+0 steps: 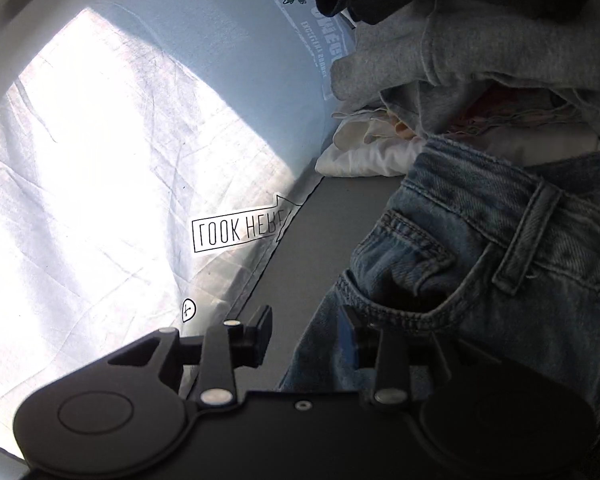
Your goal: Fold clothes
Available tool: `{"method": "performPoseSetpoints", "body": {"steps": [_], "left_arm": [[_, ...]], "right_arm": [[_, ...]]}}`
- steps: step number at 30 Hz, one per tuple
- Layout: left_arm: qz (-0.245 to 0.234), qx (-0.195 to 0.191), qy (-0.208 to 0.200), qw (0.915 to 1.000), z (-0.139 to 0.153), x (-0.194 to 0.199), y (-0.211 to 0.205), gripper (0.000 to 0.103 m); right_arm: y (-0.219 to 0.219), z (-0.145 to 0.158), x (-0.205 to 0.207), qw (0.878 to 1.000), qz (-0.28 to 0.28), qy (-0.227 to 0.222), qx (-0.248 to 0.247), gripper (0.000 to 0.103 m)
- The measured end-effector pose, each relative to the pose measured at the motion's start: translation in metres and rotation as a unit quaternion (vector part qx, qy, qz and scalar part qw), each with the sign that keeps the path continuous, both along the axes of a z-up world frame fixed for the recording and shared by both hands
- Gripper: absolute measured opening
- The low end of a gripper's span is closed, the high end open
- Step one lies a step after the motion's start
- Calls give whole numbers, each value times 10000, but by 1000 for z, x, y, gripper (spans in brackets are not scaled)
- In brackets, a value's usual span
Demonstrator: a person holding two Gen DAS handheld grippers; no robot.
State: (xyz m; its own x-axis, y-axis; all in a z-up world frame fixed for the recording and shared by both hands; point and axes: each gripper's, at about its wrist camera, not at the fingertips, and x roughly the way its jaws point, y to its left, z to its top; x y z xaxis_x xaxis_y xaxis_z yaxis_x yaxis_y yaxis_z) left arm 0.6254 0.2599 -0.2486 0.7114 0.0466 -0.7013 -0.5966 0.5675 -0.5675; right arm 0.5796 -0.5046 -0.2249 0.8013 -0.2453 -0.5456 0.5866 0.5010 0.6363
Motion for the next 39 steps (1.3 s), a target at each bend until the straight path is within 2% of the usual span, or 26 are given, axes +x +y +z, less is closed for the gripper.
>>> {"method": "performPoseSetpoints", "body": {"steps": [4, 5, 6, 8, 10, 14, 17, 20, 23, 26, 29, 32, 35, 37, 38, 39], "left_arm": [[-253, 739, -235, 9967, 18, -18, -16, 27], [-303, 985, -251, 9944, 23, -23, -20, 36], [-311, 1223, -273, 9916, 28, -29, -22, 50], [-327, 1697, -317, 9844, 37, -41, -26, 63], [-338, 2063, -309, 9774, 45, -52, -27, 64], [-214, 2153, 208, 9761, 37, -65, -15, 64], [-148, 2127, 639, 9749, 26, -82, -10, 64], [-133, 2031, 825, 9756, 15, -103, -7, 64], [-179, 1942, 968, 9760, 6, -112, -2, 64], [-175, 1950, 1127, 9741, -1, -117, 0, 63], [-173, 1761, 995, 9792, -4, -121, 3, 62], [-280, 1686, 890, 9813, -9, -116, 3, 62], [-162, 1638, 935, 9819, -18, -107, 3, 60], [99, 1553, 845, 9842, -18, -106, 3, 45], [235, 1502, 776, 9853, -17, -106, 3, 17], [310, 1471, 675, 9863, -14, -107, 3, 7]], "right_arm": [[28, 11, -1, 9962, 531, 141, -681, 50], [41, 12, -1, 9923, 781, 273, -925, 50], [55, 11, -1, 9861, 1064, 452, -1196, 50], [85, 8, 0, 9705, 1651, 701, -1609, 50], [117, 1, -2, 9521, 2202, 876, -1934, 49], [172, -28, 12, 9241, 3091, 1014, -2004, 46], [216, -35, 23, 9062, 3635, 1040, -1893, 46], [253, -41, 55, 8714, 4256, 1168, -2141, 46], [273, -41, 91, 8601, 4497, 1112, -2136, 46], [281, -43, 116, 8775, 4290, 965, -1913, 45], [287, -49, 129, 8865, 3982, 1249, -2001, 44], [287, -43, 111, 8951, 3908, 1082, -1853, 46], [289, -35, 76, 8911, 3948, 1020, -1992, 49], [285, -29, 48, 8911, 3898, 1058, -2068, 49], [283, -27, 34, 8912, 3871, 1077, -2104, 49], [282, -22, 23, 8911, 3860, 1082, -2128, 50]]}}
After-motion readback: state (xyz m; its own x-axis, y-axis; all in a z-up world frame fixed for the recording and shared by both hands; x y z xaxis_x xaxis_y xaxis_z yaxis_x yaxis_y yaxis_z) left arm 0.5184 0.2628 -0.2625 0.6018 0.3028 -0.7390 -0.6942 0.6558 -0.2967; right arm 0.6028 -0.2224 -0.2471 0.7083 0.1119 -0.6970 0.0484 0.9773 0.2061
